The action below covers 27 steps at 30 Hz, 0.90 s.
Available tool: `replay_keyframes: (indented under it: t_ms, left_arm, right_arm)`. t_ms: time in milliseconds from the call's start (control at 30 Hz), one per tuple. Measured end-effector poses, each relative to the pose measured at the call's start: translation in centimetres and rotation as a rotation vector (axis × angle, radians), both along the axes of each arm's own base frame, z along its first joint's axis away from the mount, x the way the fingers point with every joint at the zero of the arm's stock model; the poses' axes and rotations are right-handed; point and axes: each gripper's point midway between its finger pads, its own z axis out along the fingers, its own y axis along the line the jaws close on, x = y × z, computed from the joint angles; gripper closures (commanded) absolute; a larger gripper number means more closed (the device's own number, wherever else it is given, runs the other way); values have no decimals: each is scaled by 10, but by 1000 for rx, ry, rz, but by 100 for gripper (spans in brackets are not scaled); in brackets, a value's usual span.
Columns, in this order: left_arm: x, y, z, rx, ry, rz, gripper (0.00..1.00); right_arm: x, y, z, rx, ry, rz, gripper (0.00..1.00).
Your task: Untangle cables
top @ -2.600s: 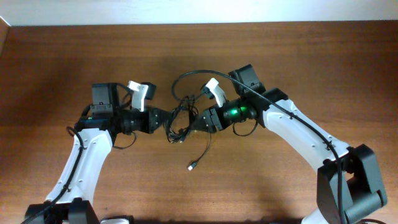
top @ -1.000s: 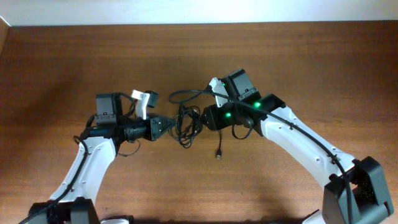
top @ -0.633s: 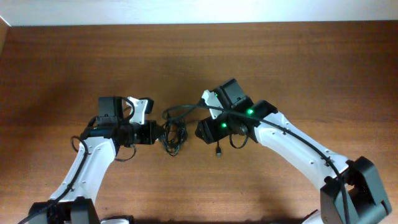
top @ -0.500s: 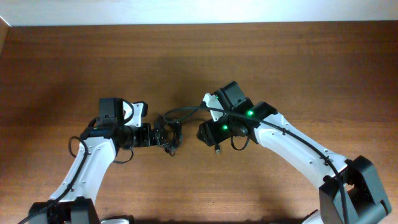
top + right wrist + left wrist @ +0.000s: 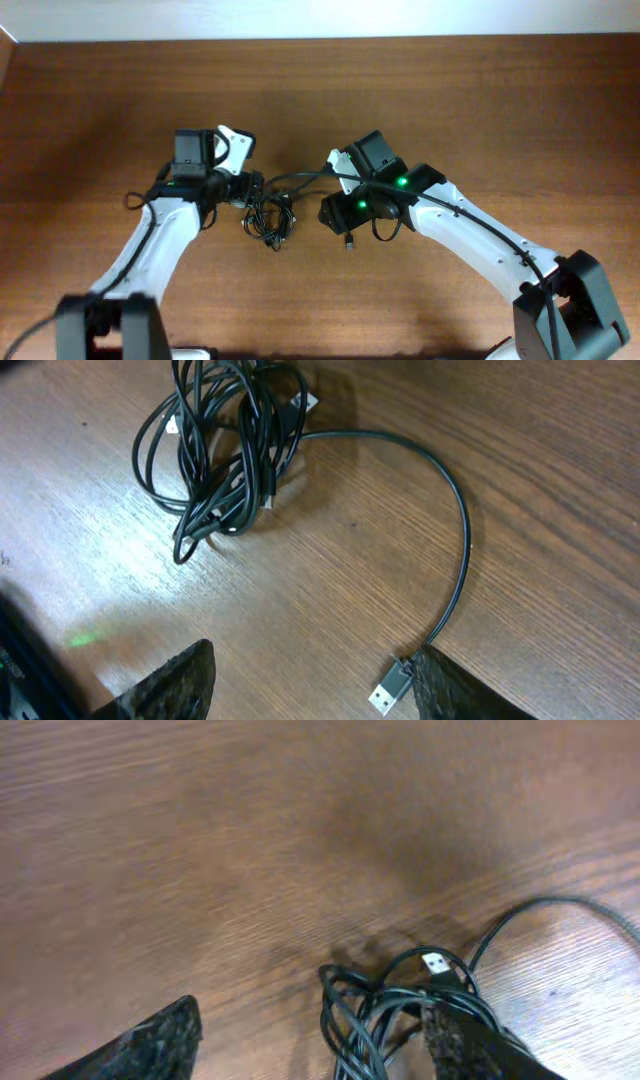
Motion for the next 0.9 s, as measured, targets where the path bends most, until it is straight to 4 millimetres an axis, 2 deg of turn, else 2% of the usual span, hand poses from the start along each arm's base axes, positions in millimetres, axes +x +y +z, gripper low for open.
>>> replay_keyframes:
  t_ms: [33, 67, 100, 167, 200, 233, 267, 400, 500, 533, 600, 700, 867, 900]
  left_arm:
    - [-1, -4, -16, 12, 34, -34, 60]
    - [-4, -4, -30, 16, 74, -42, 59]
    - [-6, -4, -40, 12, 105, -29, 58]
    - [-12, -3, -64, -13, 193, 41, 65]
    - [-14, -3, -70, -28, 222, 71, 66]
    - [-16, -3, -74, -39, 247, 87, 79]
    - [-17, -5, -77, -55, 267, 97, 100]
    - [-24, -12, -77, -100, 308, 108, 100]
    - [-24, -13, -75, -134, 330, 165, 100]
    - [-24, -18, -68, -163, 324, 162, 100]
    - [-18, -25, -37, -223, 253, 151, 100]
    - [-16, -34, 14, -315, 152, 163, 100]
    - [-27, -65, 43, -501, 166, 57, 100]
    - [-28, -67, 44, -522, 176, 59, 100]
  right_arm:
    - [0, 0, 0, 0, 1, -1, 36]
    - [0, 0, 0, 0, 0, 0, 36]
    - [0, 0, -1, -1, 1, 0, 36]
    - [-5, -3, -7, -11, 16, -1, 36]
    - [-8, -5, -12, -18, 25, 0, 36]
    - [-11, -7, -16, -24, 34, 0, 36]
    - [-12, -8, -18, -27, 39, 0, 36]
    - [-11, -7, -17, -21, 34, 0, 32]
    - [-16, 7, -9, 66, 57, 40, 32]
    - [-18, 18, -2, 133, 63, 70, 32]
    - [-19, 39, 16, 266, 52, 133, 32]
    - [-25, 49, 26, 330, 58, 176, 32]
    - [-10, 57, 34, 355, -33, 176, 33]
    - [-8, 57, 35, 356, -33, 166, 39]
